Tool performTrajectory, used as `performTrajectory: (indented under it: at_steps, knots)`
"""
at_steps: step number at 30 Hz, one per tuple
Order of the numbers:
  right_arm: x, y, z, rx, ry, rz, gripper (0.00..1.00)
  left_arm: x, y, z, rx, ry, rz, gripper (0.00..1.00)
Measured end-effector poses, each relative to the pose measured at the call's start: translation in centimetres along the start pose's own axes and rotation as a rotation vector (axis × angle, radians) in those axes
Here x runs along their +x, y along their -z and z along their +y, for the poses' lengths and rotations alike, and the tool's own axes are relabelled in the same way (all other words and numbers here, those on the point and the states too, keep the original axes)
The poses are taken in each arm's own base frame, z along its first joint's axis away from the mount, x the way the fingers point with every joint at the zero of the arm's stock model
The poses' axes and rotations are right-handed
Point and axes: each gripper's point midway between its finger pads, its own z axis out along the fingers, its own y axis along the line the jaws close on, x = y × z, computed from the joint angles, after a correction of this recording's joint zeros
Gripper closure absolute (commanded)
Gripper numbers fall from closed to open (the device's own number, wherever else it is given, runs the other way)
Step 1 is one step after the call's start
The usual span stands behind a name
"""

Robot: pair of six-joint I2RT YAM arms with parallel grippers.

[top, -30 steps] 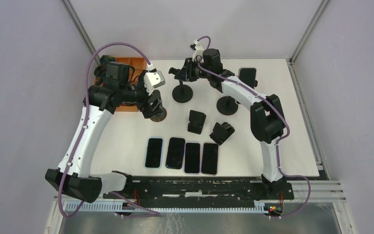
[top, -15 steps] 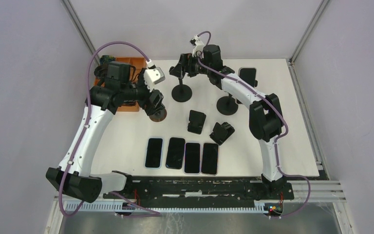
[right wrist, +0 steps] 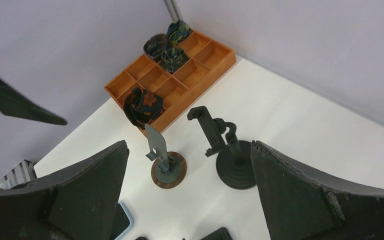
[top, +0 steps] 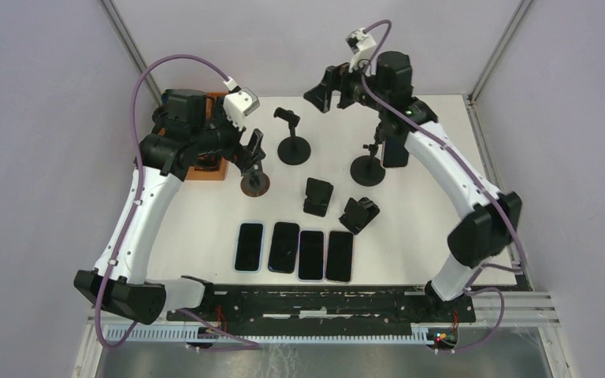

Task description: Remove the phone from the phone stand

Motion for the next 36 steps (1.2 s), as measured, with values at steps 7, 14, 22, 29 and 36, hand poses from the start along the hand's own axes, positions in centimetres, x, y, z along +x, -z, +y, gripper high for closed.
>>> performTrajectory:
  at_steps: [7,14,22,29,36]
  knots:
    - [-5.2,12.7,0.0,0.115,0.067,-0.162,0.02,-0.5,0.2,-0.6,0.027,-0.005,-0.022,0.00]
    - [-2.8,22.4,-5.2,0.348,0.030,-0.223,0.02,-1.0,1.0,-2.3,0.105,-0.027,-0.059,0.00]
    - [5.4,25.1,-11.6,0.494,-0.155,-0.124,0.02,-0.3,0.9,-3.1,0.147,-0.022,-0.047,0.00]
    - [5.1,21.9,-11.9,0.305,-0.199,-0.148,0.08,-0.2,1.0,-3.7,0.178,-0.041,-0.053,0.00]
    - [5.4,20.3,-11.4,0.180,-0.239,-0.171,0.15,0.0,1.0,-3.8,0.186,-0.043,-0.044,0.00]
